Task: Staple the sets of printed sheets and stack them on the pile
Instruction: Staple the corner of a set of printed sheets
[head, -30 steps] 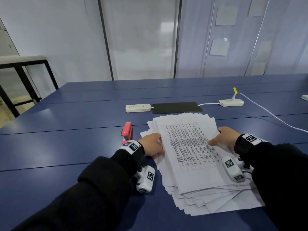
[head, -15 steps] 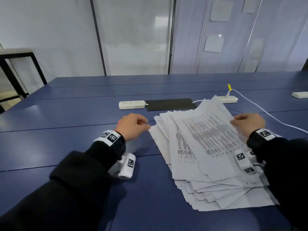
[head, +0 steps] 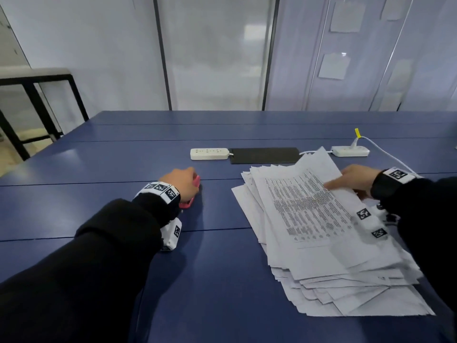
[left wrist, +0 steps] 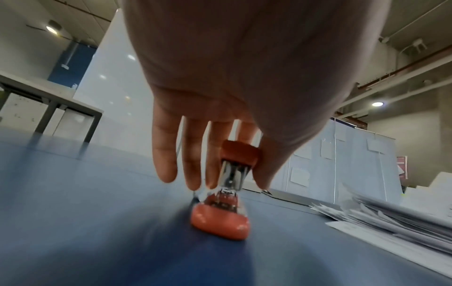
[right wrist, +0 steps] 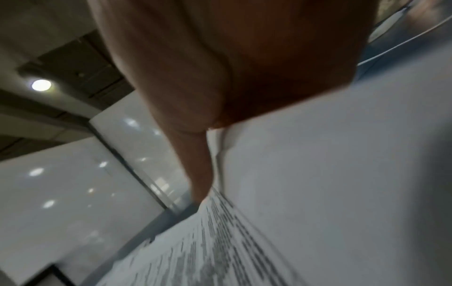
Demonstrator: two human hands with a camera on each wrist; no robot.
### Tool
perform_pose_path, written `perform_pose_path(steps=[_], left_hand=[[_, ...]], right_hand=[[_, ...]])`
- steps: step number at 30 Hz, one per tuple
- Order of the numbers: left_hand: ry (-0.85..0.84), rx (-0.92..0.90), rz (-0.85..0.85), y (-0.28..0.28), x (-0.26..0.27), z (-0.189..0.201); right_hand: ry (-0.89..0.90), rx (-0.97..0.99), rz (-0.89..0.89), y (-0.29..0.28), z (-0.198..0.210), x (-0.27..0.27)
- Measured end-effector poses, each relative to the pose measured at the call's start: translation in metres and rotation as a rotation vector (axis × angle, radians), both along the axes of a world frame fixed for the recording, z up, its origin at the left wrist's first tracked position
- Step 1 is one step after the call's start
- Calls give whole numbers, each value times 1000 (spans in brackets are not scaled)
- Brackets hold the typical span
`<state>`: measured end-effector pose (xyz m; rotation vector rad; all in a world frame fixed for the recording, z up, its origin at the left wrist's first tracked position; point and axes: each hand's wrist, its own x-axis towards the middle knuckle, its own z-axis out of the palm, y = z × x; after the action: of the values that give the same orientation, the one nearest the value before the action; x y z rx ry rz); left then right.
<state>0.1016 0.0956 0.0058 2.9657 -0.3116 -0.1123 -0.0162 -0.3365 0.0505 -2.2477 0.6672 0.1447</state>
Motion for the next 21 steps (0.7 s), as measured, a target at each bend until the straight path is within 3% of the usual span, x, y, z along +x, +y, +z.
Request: perform_pose_path(steps=[2,3,6,12,18,21], left_hand=[[-3,-13,14,8,0,2],[6,-14,28,13,1,2],[40,24,39,33,2,4],[65,149,2,66,1,2],[-39,237,-127,89,-6,3],[-50,256,-147,95,-14,9]], right_hand=[[-42,-134,36,4,-4,7],[-64,-111,67,8,-3,8],[-108,125,131,7,12,10],[-203,318,294,4,75,8],[-79,257,499,42,129,12],[-35,75,609,85,131,21]])
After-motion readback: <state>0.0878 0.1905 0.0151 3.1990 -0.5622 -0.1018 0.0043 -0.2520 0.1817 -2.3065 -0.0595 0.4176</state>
